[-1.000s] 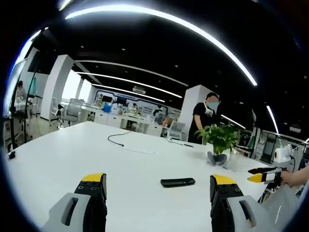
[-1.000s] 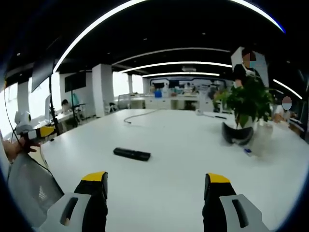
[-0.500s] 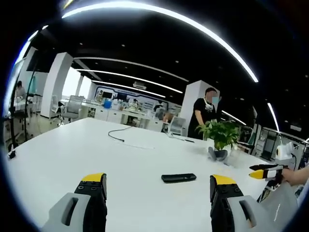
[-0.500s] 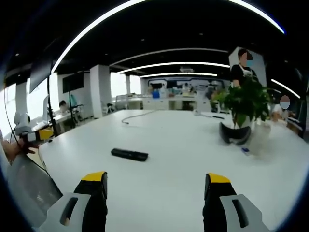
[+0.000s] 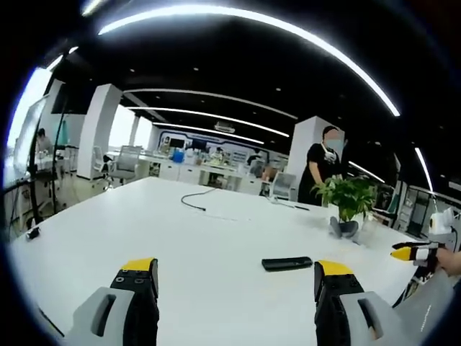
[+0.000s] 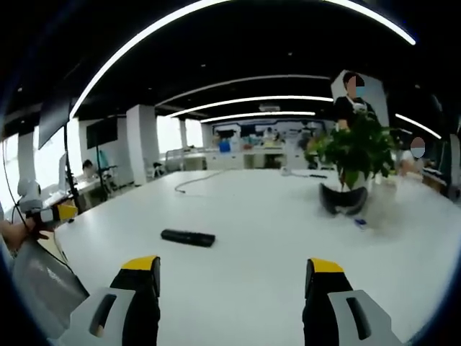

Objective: Press the specified remote control buttons in sequence, fully releasing each button before pressing the next.

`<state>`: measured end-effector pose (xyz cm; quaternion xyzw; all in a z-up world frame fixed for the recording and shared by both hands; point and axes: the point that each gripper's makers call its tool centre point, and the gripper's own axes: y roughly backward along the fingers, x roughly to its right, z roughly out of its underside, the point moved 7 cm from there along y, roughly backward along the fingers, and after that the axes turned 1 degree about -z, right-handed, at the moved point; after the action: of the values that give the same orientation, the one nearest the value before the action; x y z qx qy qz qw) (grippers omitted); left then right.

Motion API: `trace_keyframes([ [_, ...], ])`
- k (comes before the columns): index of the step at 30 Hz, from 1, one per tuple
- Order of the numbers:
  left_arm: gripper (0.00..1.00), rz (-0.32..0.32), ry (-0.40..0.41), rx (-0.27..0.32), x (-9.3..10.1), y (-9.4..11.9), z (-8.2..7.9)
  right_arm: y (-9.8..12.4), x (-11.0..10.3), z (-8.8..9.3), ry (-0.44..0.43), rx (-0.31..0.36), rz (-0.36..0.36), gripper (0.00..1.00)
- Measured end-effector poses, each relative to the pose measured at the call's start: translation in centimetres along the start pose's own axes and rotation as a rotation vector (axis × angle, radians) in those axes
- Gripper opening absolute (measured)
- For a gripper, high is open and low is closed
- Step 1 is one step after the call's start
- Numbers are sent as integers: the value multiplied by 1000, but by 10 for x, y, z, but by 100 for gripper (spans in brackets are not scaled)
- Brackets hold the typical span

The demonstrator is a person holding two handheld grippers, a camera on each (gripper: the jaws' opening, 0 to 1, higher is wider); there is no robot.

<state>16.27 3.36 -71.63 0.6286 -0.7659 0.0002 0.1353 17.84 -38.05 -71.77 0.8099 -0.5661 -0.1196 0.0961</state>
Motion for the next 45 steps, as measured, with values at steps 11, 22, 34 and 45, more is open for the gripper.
trace_keyframes([
  [11, 94, 31, -54, -9, 10, 0, -5, 1, -4, -1, 2, -7, 12, 80],
  [22, 99, -41, -113, -152, 6, -5, 3, -1, -9, 0, 22, -37, -34, 77],
  [34, 85, 92, -128, -396, 12, -38, 9, -2, -8, 3, 13, -44, -72, 75],
  [45, 78, 209, -197, -471, 28, -72, 14, -2, -6, 4, 0, -44, -62, 73],
])
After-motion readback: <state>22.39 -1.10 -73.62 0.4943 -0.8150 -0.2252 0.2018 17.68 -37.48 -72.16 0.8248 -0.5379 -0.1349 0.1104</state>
